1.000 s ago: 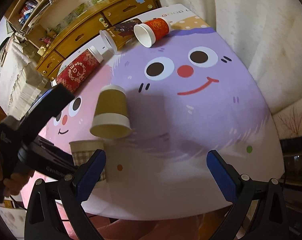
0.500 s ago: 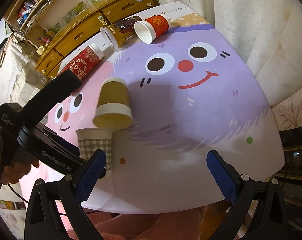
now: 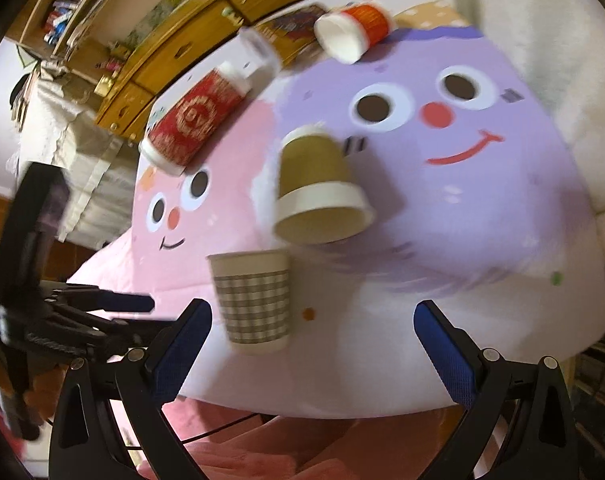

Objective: Flip cup upright
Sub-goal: 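Grasp the checkered cup with the right tool while the left tool releases it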

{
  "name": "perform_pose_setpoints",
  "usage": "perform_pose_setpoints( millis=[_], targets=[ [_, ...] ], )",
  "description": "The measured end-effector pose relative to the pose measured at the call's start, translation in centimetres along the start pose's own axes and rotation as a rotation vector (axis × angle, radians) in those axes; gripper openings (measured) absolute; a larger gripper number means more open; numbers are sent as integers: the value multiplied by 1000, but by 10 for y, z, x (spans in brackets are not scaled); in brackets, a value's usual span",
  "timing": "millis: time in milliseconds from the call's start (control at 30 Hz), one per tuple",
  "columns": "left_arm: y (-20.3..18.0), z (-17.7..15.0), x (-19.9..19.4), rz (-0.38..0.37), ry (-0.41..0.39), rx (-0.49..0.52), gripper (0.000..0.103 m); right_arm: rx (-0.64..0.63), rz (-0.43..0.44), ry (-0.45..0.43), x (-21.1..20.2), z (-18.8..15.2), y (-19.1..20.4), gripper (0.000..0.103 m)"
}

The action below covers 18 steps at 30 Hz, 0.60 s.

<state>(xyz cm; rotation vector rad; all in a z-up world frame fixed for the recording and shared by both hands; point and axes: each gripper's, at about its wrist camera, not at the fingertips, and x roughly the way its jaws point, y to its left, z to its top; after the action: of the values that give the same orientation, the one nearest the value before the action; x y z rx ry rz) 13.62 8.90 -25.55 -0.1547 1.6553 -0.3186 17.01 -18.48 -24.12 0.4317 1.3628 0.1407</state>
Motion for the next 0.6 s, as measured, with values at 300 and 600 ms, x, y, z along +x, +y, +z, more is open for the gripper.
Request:
perform_pose_setpoints(
  millis=[300, 600],
  targets=[
    [95, -3, -69, -65, -336, -229, 84, 19, 97, 115, 66, 4, 47, 102],
    [104, -13, -29, -44, -369, -349, 84, 56, -17, 157, 122, 15, 56, 84]
  ],
)
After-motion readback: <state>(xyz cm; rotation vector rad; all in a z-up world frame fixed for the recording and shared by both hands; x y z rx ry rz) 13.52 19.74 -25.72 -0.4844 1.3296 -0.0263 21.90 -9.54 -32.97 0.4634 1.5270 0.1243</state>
